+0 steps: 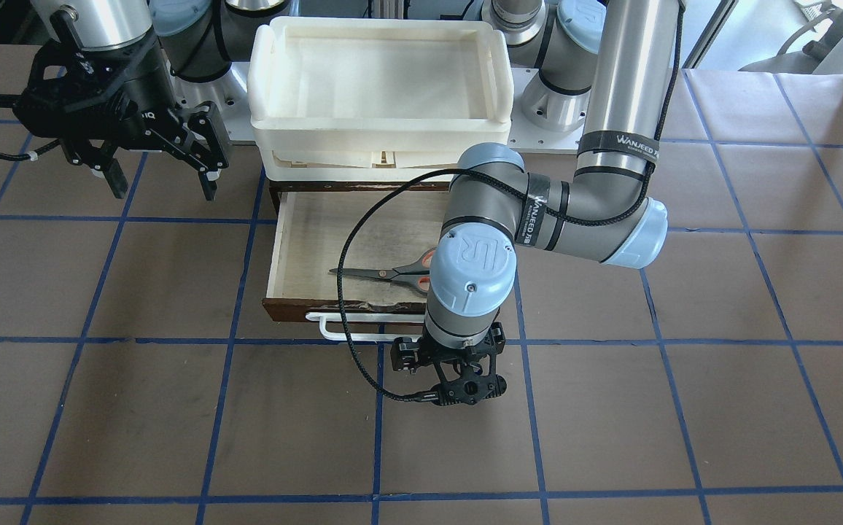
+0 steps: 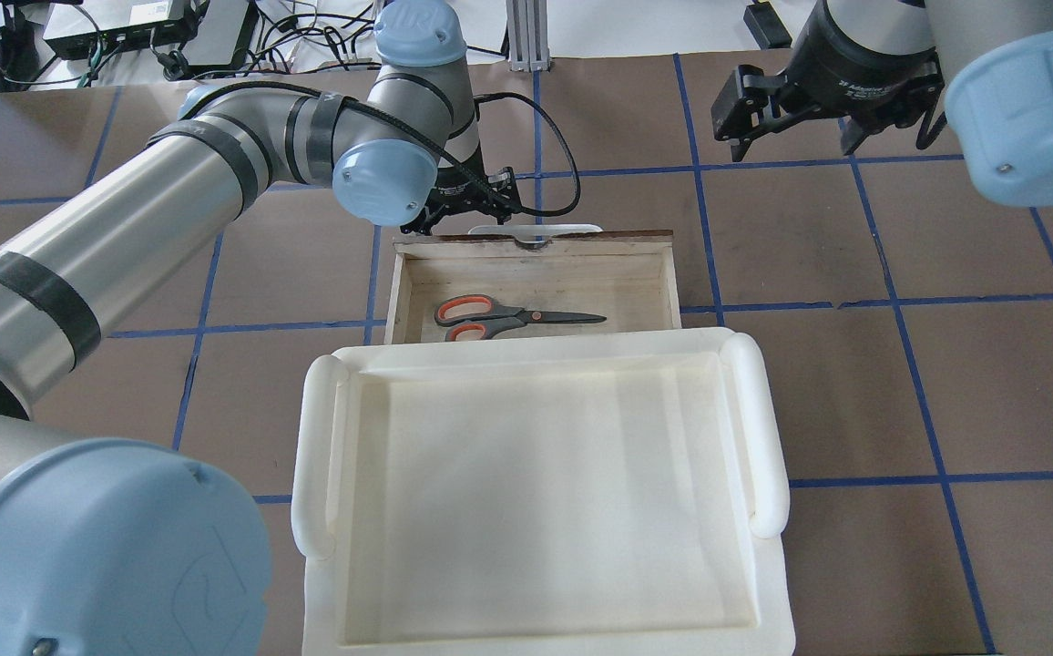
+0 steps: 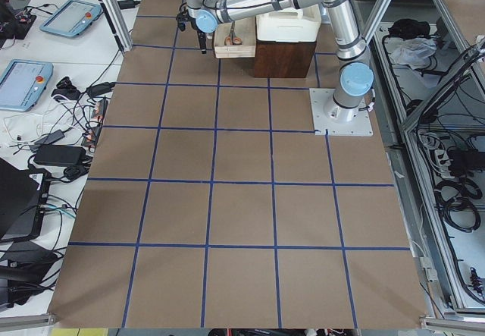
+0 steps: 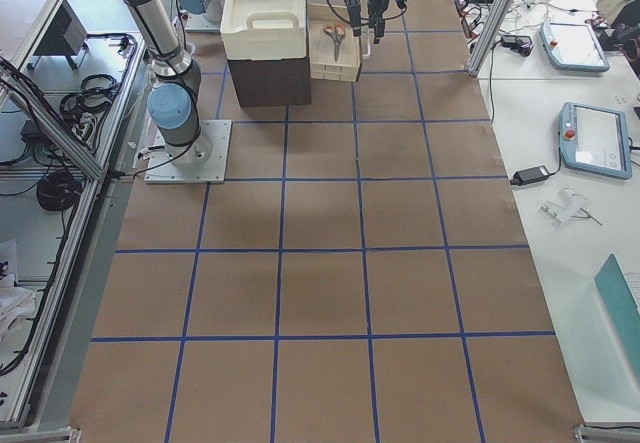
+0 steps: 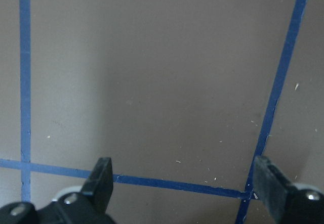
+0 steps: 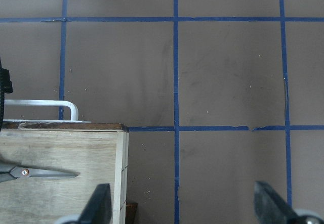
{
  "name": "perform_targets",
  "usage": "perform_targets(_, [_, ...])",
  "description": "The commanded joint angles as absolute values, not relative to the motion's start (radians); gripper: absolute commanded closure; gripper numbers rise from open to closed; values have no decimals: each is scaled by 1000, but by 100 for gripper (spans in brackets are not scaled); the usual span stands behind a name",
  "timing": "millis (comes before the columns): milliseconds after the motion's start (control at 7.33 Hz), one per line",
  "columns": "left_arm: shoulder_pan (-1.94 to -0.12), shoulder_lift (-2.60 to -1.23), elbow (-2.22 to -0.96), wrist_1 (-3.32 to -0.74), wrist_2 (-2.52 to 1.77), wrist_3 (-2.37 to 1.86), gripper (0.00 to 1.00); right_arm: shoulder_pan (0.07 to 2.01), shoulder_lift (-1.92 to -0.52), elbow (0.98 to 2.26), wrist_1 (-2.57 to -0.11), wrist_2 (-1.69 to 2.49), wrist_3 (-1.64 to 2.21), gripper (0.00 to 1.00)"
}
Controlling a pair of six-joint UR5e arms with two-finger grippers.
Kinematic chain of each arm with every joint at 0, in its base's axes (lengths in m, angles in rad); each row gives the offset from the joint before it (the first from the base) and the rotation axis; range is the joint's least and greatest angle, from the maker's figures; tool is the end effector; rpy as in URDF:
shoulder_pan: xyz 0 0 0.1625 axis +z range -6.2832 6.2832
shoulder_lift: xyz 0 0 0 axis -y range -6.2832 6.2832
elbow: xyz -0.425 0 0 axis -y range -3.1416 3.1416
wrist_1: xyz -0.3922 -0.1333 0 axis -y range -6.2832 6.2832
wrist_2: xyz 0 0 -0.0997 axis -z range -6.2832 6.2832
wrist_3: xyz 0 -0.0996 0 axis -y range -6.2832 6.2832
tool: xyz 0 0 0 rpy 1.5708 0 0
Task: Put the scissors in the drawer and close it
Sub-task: 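Swing the left gripper over to the drawer's white handle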
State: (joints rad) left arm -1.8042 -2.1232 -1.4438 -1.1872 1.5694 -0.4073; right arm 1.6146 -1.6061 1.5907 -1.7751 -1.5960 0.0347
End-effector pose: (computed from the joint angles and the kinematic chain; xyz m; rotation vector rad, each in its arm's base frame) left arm -0.2861 -0.6265 0.2587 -0.2718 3.1173 0.0628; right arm 0.1524 -0.4900 0.5178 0.0098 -3.1062 0.3439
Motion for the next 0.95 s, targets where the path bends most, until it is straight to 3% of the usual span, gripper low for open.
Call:
perform_targets(0, [-1804, -2112, -1442, -1250, 1565, -431, 0, 1615, -1606, 1591, -1776, -1595, 35, 0])
perform_targets(818, [-1804, -2105, -1388, -1373, 1540, -440, 0, 1617, -1614, 1591, -1775, -1597, 38, 0])
